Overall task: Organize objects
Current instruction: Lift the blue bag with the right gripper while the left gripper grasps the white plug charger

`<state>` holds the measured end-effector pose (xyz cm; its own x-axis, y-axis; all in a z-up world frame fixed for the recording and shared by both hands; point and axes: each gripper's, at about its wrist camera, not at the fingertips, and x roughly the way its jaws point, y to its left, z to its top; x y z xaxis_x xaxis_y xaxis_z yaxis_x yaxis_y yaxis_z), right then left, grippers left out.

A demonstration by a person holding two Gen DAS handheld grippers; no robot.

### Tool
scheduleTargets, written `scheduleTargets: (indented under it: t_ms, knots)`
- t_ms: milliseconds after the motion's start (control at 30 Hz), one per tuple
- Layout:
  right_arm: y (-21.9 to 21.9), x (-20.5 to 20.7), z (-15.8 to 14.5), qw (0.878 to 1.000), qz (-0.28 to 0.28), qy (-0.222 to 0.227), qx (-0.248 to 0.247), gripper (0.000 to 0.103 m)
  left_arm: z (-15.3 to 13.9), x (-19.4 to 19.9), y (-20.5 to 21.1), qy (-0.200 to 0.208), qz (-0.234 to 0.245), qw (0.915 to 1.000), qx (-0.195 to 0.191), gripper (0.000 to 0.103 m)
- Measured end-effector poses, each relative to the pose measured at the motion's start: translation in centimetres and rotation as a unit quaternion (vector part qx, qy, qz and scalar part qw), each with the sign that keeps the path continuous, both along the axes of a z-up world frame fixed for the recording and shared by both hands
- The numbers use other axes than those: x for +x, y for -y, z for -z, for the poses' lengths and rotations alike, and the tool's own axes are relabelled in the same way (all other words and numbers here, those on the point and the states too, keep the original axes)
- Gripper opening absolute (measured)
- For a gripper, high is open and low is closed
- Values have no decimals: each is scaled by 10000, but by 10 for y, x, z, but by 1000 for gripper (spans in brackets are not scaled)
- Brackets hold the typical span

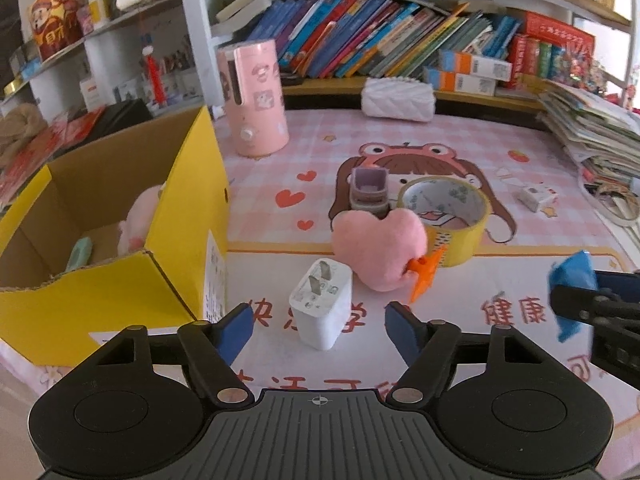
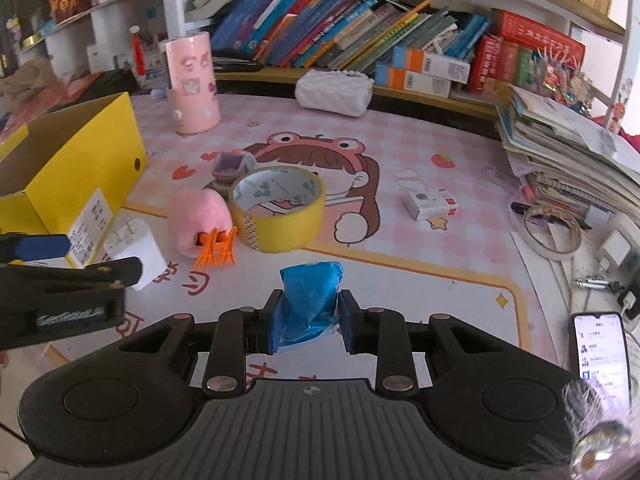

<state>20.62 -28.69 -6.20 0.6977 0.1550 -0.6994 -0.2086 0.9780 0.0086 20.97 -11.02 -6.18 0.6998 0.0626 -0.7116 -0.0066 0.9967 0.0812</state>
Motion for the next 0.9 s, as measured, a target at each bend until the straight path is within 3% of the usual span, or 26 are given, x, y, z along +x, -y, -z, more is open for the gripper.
scheduleTargets:
  t_ms: [267, 400, 533, 633, 700, 900]
  knots:
    - [3, 8, 7, 9999, -39, -144, -33, 26, 20, 26, -4, -320, -181, 9992, -142, 50]
    - [5, 11, 9, 9997, -68, -212, -32, 26, 27, 37, -4, -427, -142, 9989, -124, 49]
    - [7, 12, 10, 9997, -38, -230, -34, 26, 32, 44, -5, -518, -42, 9984, -219, 37]
    - [10, 14, 12, 9996, 46, -282, -32, 26, 31, 42, -4, -468, 34, 9985, -265, 34]
    - [10, 15, 12, 9994, 101, -317, -23, 26, 29, 39, -4, -457, 110, 9984, -313, 25]
    - [0, 9, 10, 9993, 107, -370, -7, 26, 14, 25, -12, -324, 266, 9981, -449, 24]
